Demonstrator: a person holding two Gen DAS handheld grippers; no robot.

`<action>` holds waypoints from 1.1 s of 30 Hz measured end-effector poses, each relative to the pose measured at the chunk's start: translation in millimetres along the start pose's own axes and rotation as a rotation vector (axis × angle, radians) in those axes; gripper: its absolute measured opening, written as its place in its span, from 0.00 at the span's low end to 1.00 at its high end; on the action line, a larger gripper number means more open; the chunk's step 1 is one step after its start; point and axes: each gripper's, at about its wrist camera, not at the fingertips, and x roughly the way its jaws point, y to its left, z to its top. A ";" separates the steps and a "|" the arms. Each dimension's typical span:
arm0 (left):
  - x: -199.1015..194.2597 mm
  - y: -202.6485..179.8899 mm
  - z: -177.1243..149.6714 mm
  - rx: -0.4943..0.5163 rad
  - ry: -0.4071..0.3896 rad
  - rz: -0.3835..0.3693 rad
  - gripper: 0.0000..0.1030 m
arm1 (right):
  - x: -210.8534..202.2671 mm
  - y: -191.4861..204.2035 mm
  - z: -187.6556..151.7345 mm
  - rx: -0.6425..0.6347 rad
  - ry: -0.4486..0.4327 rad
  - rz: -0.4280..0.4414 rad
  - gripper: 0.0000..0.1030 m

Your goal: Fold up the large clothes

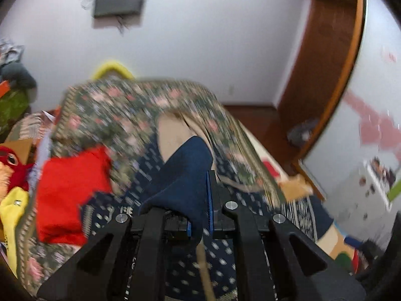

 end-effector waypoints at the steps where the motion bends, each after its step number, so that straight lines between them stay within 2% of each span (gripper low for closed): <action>1: 11.8 -7.6 -8.0 0.011 0.038 -0.010 0.08 | 0.7 -3.7 -0.9 0.008 0.004 0.002 1.00; 3: 41.8 -25.0 -28.6 0.044 0.142 -0.025 0.08 | 1.7 -10.0 -2.6 0.026 0.014 0.006 1.00; 8: 79.2 -58.0 -78.8 0.123 0.330 -0.071 0.08 | 3.7 -20.1 -7.6 0.043 0.034 0.000 1.00; 10: 79.0 -65.0 -93.8 0.156 0.370 -0.088 0.09 | 4.4 -21.7 -8.2 0.039 0.040 -0.009 1.00; 12: 72.3 -70.7 -106.2 0.180 0.391 -0.105 0.14 | 3.6 -19.9 -8.6 0.031 0.044 -0.017 1.00; 13: 67.1 -72.4 -111.4 0.187 0.397 -0.116 0.21 | 3.9 -19.6 -8.6 0.026 0.045 -0.020 1.00; 14: 60.2 -73.2 -115.6 0.193 0.398 -0.127 0.29 | 3.4 -17.4 -8.2 0.017 0.046 -0.023 1.00; 17: 37.3 -69.1 -119.9 0.207 0.371 -0.124 0.43 | 2.3 -10.9 -7.2 -0.011 0.046 -0.030 1.00; 21: 1.5 -48.5 -120.5 0.212 0.307 -0.085 0.50 | 1.2 2.3 -5.1 -0.059 0.041 -0.040 1.00; 23: -15.6 -32.6 -118.4 0.206 0.265 -0.042 0.56 | 0.5 12.8 -2.3 -0.092 0.039 -0.039 1.00; 28: -49.9 20.3 -119.7 0.150 0.197 0.066 0.63 | 5.6 39.3 6.1 -0.169 0.043 -0.023 1.00; 33: -66.6 79.2 -131.1 0.042 0.189 0.152 0.64 | 21.6 72.0 13.8 -0.266 0.068 -0.009 1.00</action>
